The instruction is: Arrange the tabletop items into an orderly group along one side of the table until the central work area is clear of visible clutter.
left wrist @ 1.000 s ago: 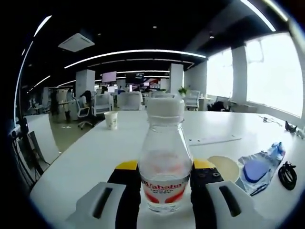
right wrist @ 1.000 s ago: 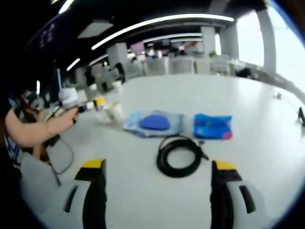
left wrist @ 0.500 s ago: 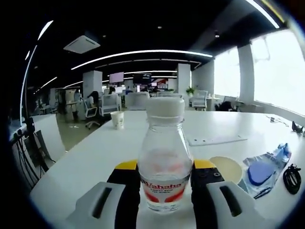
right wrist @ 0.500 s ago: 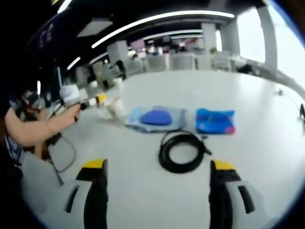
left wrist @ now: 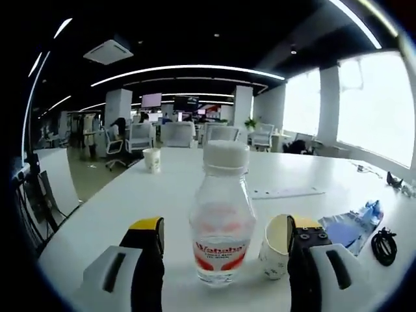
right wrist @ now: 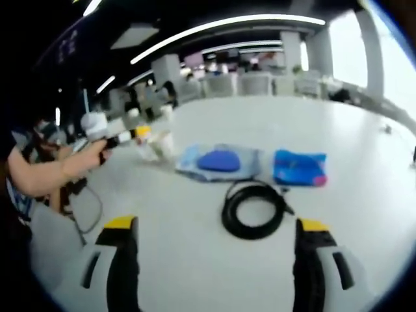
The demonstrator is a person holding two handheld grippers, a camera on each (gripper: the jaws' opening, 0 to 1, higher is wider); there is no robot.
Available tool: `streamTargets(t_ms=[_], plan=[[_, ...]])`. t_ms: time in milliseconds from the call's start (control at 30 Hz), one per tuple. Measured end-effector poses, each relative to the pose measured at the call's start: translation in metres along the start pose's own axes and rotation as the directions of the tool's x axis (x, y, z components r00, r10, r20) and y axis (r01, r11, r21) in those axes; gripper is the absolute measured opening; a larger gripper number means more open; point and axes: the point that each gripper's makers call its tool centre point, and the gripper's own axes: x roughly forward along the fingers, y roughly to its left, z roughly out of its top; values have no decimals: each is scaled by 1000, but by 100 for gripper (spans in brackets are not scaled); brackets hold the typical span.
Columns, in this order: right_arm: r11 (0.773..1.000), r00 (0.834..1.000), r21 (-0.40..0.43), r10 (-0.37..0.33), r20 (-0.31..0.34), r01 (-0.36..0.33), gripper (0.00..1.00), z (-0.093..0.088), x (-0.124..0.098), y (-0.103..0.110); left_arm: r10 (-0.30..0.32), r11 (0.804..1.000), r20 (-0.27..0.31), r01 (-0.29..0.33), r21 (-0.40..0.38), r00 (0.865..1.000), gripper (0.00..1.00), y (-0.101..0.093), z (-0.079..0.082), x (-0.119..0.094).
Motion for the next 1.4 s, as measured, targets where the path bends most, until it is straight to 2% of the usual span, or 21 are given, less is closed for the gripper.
streamTargets(t_ms=[100,167,233,300,433,567,700,833,933,1200,1400], plan=[[1000,1000,-6,11,-2,-11,100,2,0,1,-18,1000,-5,18,6,1000,93,1,1,-6],[1000,1000,-12,14,0,-14,100,3,0,2,-29,998,-6,29,52,1000,97,2,1,-12],[1000,1000,-15,21,0,-21,100,4,-1,3,-41,998,-24,43,53,999,100,1,-1,-16],[999,1000,-19,28,-5,-28,100,5,-1,4,-87,995,-31,89,48,996,100,-3,-1,-23],[999,999,-29,33,2,-33,100,8,-2,7,-132,987,-50,135,83,990,100,-8,-1,-37],[998,999,-33,44,13,-44,100,12,-5,11,-222,965,-77,230,123,972,100,-22,-1,-52],[998,998,-43,54,23,-53,100,15,-8,15,-240,957,-77,249,147,968,100,-24,4,-73],[997,998,-53,56,29,-54,100,17,-12,17,-283,941,-120,300,159,952,100,-27,-2,-93],[996,997,-56,65,40,-62,100,19,-17,20,-315,929,-126,332,160,941,100,-29,-2,-108],[996,995,-47,83,59,-81,100,22,-27,30,-334,915,-174,363,177,926,100,-29,-10,-147],[995,994,-60,89,59,-85,100,21,-33,37,-334,919,-194,365,151,922,100,-30,-17,-164]])
